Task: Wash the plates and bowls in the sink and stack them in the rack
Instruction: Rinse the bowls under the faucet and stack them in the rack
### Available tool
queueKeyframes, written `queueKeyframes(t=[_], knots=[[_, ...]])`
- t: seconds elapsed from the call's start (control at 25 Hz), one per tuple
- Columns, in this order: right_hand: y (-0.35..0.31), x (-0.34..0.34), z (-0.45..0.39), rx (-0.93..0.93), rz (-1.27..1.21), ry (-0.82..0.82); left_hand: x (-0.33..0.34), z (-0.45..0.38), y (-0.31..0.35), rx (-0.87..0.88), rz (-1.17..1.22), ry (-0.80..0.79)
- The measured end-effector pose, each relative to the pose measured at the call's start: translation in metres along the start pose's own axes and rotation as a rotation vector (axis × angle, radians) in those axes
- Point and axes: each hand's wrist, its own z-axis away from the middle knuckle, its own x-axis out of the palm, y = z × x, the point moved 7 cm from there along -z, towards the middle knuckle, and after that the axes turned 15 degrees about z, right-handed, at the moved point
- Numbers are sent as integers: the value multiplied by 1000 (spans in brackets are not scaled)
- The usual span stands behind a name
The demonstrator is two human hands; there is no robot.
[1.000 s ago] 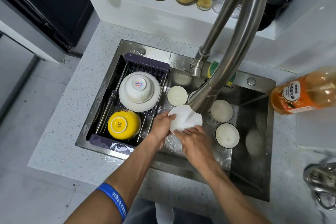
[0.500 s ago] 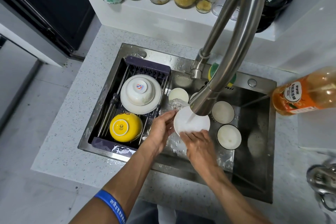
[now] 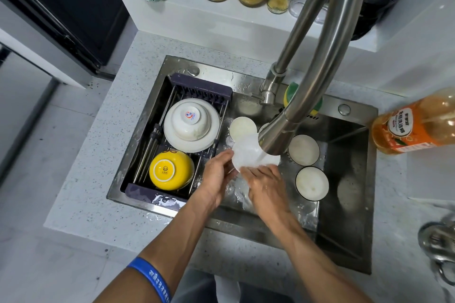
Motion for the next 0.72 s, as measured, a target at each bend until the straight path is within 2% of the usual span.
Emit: queueKeyframes(t=[0.12, 0.2, 0.24, 0.28, 0.36, 0.4, 0.44, 0.6, 0.72], knots=[[10, 6, 10, -1, -16, -16, -2, -3, 1, -7, -44, 13], [7, 3, 14, 45, -127, 23, -4, -3, -4, -20, -76, 25], [8, -2, 9, 168, -302, 52, -4, -2, -6, -21, -108, 13], [15, -2, 4, 376, -583, 66, -3, 0, -7, -15, -155, -6], [18, 19, 3, 788, -1329, 13, 1, 5, -6, 23, -243, -39], [17, 30, 5, 923, -1606, 7, 3, 5, -3, 64, -293, -46], [17, 39, 8, 1018, -1773, -6, 5, 5, 1, 118, -366, -48], [9, 54, 16, 1173, -2098, -109, 7, 8, 16, 256, -702, -20], [-4, 56, 20, 1245, -2195, -178, 8, 9, 18, 164, -769, -48]])
